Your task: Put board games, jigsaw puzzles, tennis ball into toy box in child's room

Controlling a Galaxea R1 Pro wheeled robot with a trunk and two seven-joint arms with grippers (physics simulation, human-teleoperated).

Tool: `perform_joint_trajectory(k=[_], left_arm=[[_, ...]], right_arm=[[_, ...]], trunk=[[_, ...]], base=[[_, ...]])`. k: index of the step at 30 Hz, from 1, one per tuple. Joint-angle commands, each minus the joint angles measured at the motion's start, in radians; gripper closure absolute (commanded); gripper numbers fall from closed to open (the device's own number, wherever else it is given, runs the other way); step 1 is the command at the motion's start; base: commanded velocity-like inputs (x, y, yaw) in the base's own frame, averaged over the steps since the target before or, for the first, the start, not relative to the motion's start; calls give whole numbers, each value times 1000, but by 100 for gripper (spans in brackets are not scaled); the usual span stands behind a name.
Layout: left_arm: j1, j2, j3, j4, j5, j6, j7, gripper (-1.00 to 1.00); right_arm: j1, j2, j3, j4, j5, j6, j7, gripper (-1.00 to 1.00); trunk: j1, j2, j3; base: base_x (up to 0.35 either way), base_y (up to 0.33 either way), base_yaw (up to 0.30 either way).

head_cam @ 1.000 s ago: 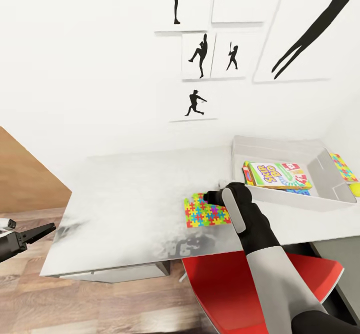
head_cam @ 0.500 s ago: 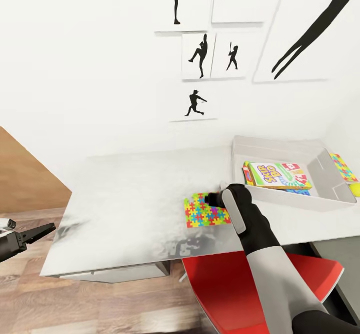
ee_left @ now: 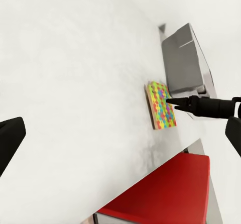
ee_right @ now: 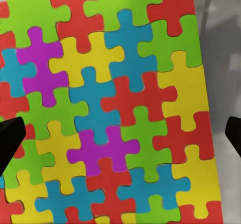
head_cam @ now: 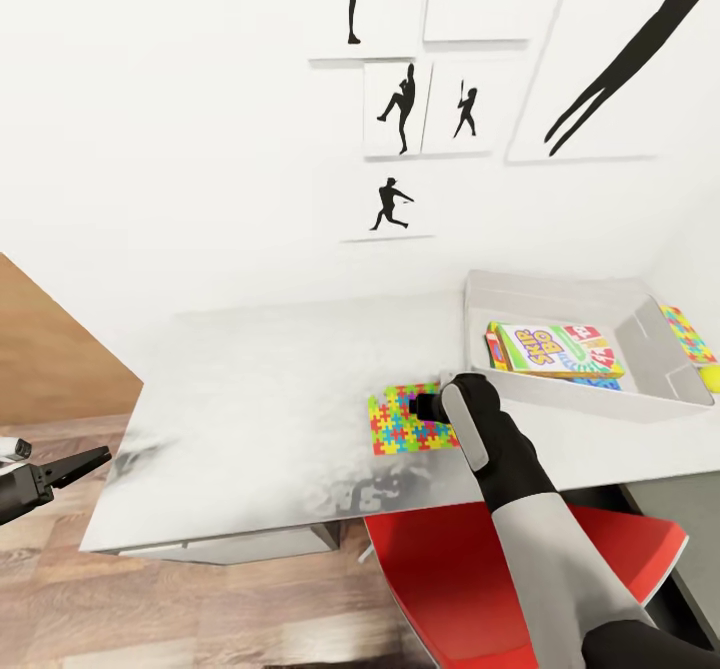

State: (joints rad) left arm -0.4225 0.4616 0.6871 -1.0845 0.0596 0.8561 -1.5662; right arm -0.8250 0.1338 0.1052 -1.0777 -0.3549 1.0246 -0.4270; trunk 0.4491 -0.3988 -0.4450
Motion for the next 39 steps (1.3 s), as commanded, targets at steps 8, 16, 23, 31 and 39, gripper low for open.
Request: perform_joint_trajectory(k=[8,16,23,31,39], left_arm=[[-1,0,0,0,-1,10,-5,-100],[-1,0,0,0,-1,10,-5,-100],[0,0,0,0,-2,11,-5,-100],[0,0,0,0,-3,10,-5,-100],[-1,0,0,0,-3,11,-5,-100]], right_arm=[[0,0,1,4,-7,3,-9,-100],[0,1,1,4,-7,3,-8,-100],[0,1,1,5,-8,3,-9,-100],[0,1,1,5,-9,3,-8,-100],[0,3,2,5,-9,3,-7,-100]], trunk=[[1,-1,-9],[1,-1,-10],[1,-1,-12],[1,-1,-20],[1,-1,-21]], base=[[0,0,0],[0,0,0],[0,0,1],[0,0,39],[-30,96,8]])
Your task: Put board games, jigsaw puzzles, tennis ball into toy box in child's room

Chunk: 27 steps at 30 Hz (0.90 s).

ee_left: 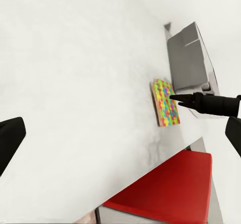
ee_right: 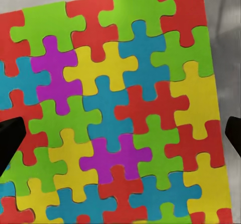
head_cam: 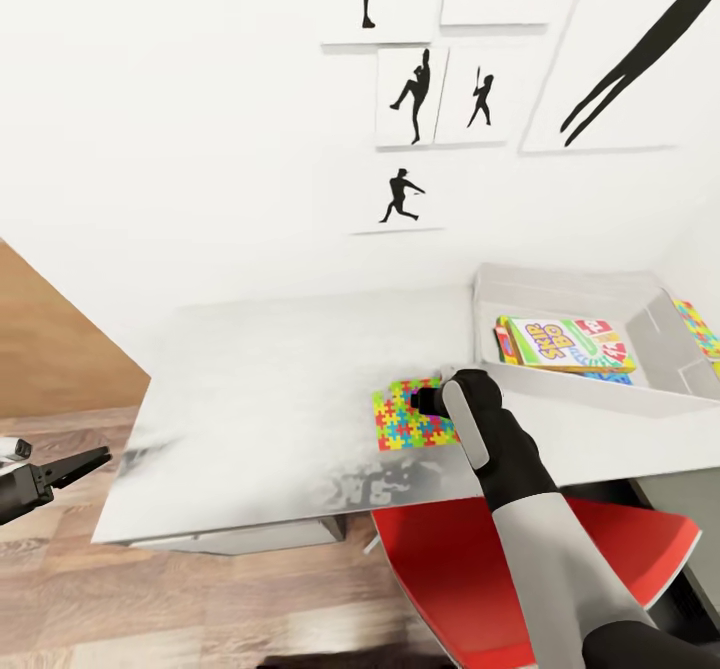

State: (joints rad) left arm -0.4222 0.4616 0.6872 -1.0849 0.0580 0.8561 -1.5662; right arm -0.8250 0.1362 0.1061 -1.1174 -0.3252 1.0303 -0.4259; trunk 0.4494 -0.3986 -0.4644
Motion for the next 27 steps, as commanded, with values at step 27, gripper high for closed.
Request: perform_joint_trajectory(k=[27], left_arm=[[-1,7,0,2,0,11,-5,-100]], right_arm=[[0,8,1,44,-38,-2,-9,-100]], trunk=[[1,-1,-2]], base=[[-67,244,0]])
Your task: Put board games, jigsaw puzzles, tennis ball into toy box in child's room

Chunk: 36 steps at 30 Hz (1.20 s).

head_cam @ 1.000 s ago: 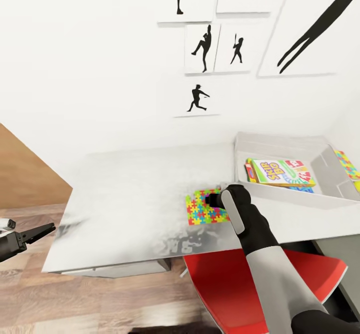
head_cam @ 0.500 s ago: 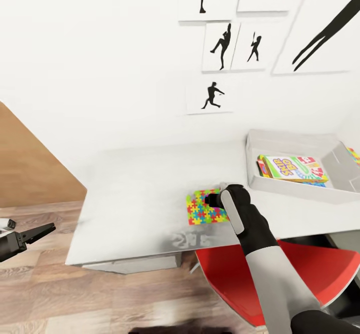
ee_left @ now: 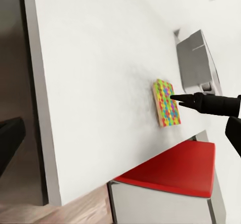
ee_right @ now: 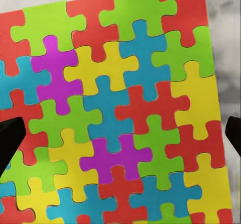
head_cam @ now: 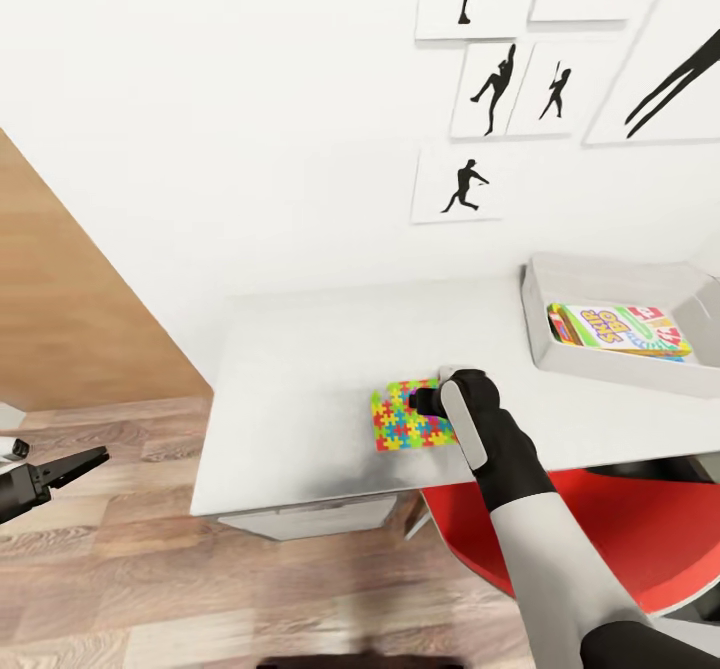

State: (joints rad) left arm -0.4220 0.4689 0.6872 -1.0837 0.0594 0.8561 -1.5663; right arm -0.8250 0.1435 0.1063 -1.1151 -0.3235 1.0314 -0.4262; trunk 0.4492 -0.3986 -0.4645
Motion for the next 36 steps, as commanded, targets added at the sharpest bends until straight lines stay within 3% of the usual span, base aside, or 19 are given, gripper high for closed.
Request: perform_joint_trajectory(k=[1,36], left_arm=[[-1,0,0,1,-1,11,-5,-100],[-1,0,0,1,-2,11,-5,-100]], right_arm=[[0,0,1,41,-40,-3,-8,-100],[0,2,1,38,-43,-2,-9,-100]], trunk=[[1,-1,-2],[1,-1,-2]], base=[[-6,287,0],[0,290,0]])
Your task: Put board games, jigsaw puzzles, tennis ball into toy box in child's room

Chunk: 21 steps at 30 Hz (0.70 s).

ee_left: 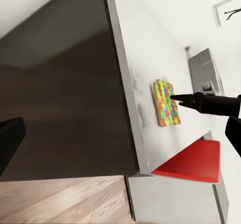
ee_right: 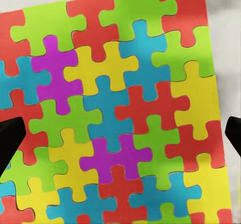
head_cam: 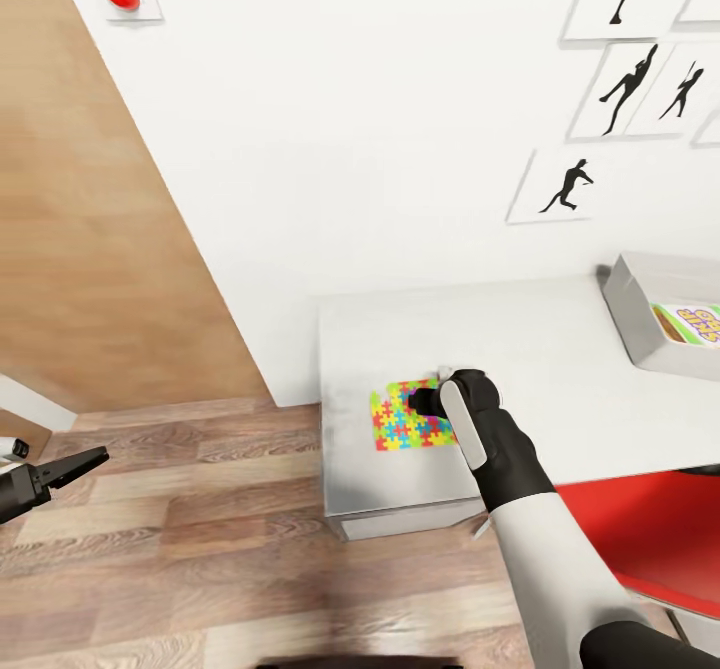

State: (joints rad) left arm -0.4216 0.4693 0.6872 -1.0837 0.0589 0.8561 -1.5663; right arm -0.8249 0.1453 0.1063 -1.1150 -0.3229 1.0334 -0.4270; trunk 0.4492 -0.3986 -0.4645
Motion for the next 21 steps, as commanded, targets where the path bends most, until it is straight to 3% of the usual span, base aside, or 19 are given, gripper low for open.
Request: perform_joint_trajectory(k=[1,15,21], left_arm=[[-1,0,0,1,-2,11,-5,-100],[-1,0,0,1,-1,11,-5,-100],[-1,0,0,1,-1,11,-5,-100]], right_arm=[[0,0,1,38,-43,-4,-9,-100],[0,0,1,37,-43,-3,-9,-100],[0,0,1,37,-43,-3,-9,-100]], trunk=[[1,-1,-2],[1,-1,-2],[1,-1,-2]], base=[[0,290,0],[0,288,0],[0,157,0]])
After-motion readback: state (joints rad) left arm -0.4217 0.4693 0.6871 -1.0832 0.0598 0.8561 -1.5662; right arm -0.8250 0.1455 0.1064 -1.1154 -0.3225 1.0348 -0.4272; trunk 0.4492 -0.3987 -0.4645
